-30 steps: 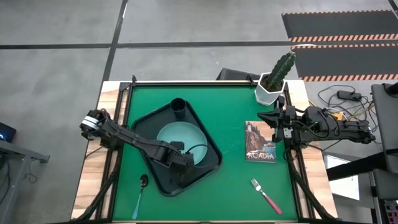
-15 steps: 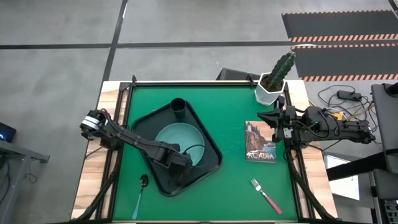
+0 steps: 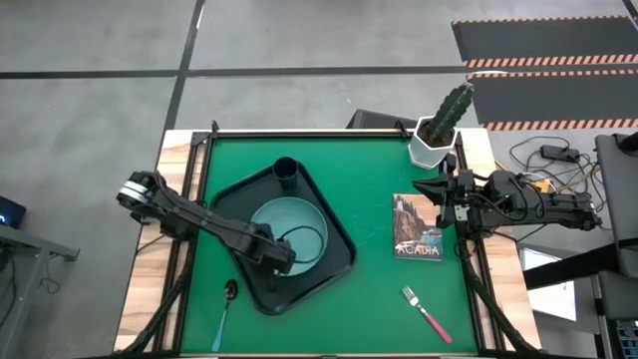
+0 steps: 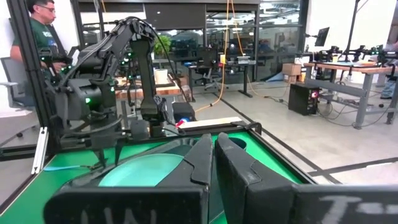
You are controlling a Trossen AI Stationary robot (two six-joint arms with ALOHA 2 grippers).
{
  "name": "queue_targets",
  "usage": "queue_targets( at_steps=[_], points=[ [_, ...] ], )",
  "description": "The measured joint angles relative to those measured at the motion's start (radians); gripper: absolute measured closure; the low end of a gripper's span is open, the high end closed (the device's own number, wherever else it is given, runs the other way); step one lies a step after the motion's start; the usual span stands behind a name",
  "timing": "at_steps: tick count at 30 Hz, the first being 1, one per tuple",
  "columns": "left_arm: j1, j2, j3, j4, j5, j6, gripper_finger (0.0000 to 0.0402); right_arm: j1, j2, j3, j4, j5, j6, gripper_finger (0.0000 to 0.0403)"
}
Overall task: Pick and place plate/cup/fork/spoon on tray
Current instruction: Adjust the black tray to the center of the table
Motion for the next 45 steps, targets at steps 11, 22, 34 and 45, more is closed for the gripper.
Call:
queue_targets(
  at_steps=[11,22,34,45],
  points=[
    [-0.003,-0.23,-0.205,-0.121,0.058,-0.223,0.0304,0.0,0.0,0.0,-0.014,0.0,0.0,0.0394],
    [-0.003,-0.42,-0.486,-0.09,0.155,-0.507,0.0396,0.0,0.0,0.0,-0.019,0.0,0.0,0.0394],
    [-0.001,-0.372,-0.592,0.128,0.14,-0.518,0.0394,0.0,0.0,0.0,-0.019,0.0,-0.001,0.0394],
    [0.013,-0.304,-0.575,0.21,0.105,-0.517,0.0393,0.0,0.0,0.0,-0.018,0.0,-0.003,0.0394]
  ],
)
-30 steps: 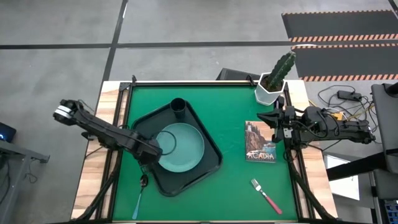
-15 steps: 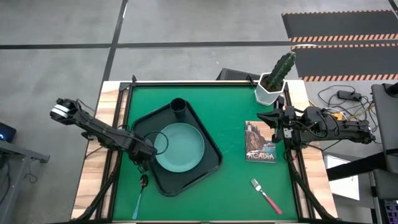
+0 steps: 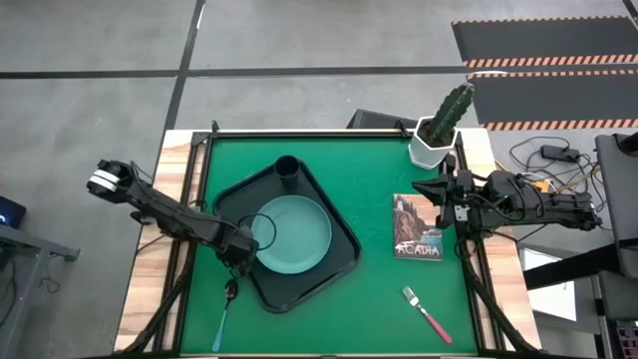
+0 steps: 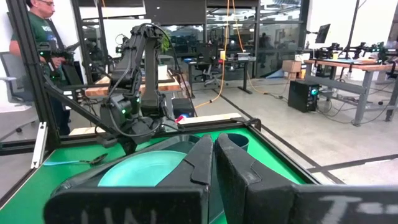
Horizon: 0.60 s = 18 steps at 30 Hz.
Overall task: Pick and place plate/cup/fork/spoon on tray
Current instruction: Adjust the black tray to the center of the table
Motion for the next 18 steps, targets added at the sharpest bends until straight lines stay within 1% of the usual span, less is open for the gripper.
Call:
queue_targets(
  at_steps=[8,13,18],
  points=[
    [0.057,0.005,0.0,0.07,-0.058,0.009,0.0393,0.0,0.0,0.0,0.0,0.0,-0.007,0.0394],
    [0.086,0.006,-0.001,0.122,-0.153,0.028,0.0393,0.0,0.0,0.0,0.0,0.0,-0.007,0.0394],
    [0.112,0.008,-0.002,0.25,-0.248,0.086,0.0393,0.0,0.0,0.0,0.0,0.0,-0.007,0.0394]
  ],
)
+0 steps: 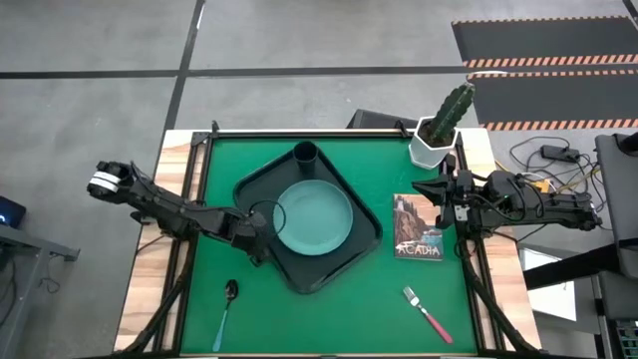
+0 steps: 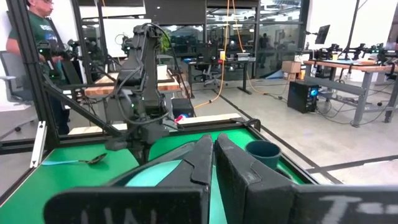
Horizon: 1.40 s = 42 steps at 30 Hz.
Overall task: Pick and place plate/cup/fork/spoon on tray
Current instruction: Adjust the black tray to the center of the table, then put the blue spoon on the black serving tray to the left of the blue plate
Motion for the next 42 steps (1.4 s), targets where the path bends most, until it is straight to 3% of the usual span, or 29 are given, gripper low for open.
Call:
queue_targets(
  at_steps=[8,16,24,31,34,39,42],
  points=[
    [0.036,-0.006,0.035,0.045,0.073,0.053,0.0393,0.0,0.0,0.0,0.0,0.0,0.0,0.0394],
    [0.039,-0.019,0.162,0.045,0.139,0.141,0.0393,0.0,0.0,0.0,0.0,0.0,0.0,0.0394],
    [0.05,-0.019,0.303,0.127,0.014,0.338,0.0393,0.0,0.0,0.0,0.0,0.0,0.0,0.0394],
    [0.059,-0.008,0.317,0.266,-0.007,0.413,0.0393,0.0,0.0,0.0,0.0,0.0,0.0,0.0394],
    [0.059,-0.007,0.319,0.199,0.078,0.29,0.0393,0.0,0.0,0.0,0.0,0.0,0.002,0.0394],
    [0.026,-0.008,0.333,0.002,0.404,-0.067,0.0399,0.0,0.0,0.0,-0.001,0.0,0.019,0.0394],
    [-0.027,0.006,0.338,-0.088,0.492,-0.246,0.0401,0.0,0.0,0.0,-0.001,-0.001,0.055,0.0394]
  ],
)
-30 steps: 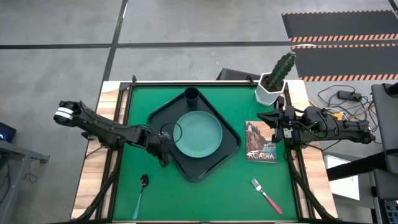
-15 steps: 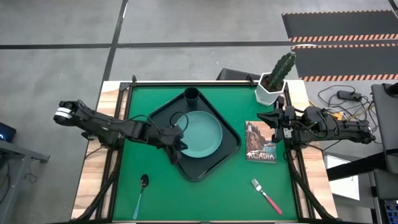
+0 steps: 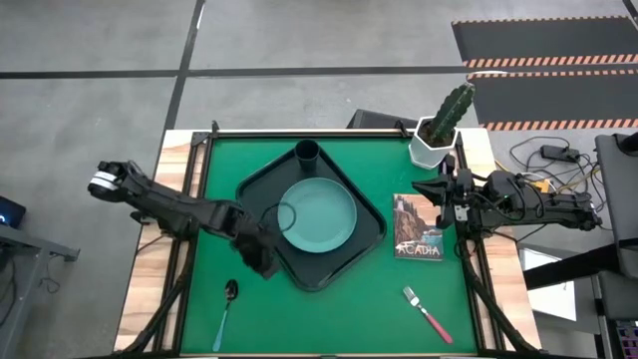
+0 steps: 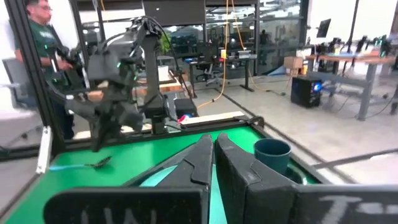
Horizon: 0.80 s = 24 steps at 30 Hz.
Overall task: Pick and place plate/cup/fork/spoon on tray
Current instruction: Put the blue spoon on the black serving tray to the left of the blue plate
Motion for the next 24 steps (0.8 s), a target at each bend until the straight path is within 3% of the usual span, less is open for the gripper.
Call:
queue_targets(
  at_steps=[5,9,13,18,24],
  points=[
    [-0.138,0.026,0.01,-0.046,0.043,-0.266,0.0401,0.0,0.0,0.0,0.023,0.001,-0.01,0.0394],
    [-0.282,0.055,0.004,-0.148,-0.023,-0.531,0.0401,0.0,0.0,0.0,0.102,0.0,-0.073,0.0394],
    [-0.414,0.096,0.003,-0.137,-0.079,-0.737,0.0401,0.0,0.0,0.0,0.16,0.0,-0.107,0.0394],
    [-0.512,0.162,0.002,-0.143,-0.151,-0.867,0.0402,0.0,0.0,0.0,0.203,0.0,-0.142,0.0394],
    [-0.558,0.255,0.012,-0.14,-0.162,-0.902,0.0402,0.0,0.0,0.0,0.244,0.0,-0.153,0.0394]
  ],
)
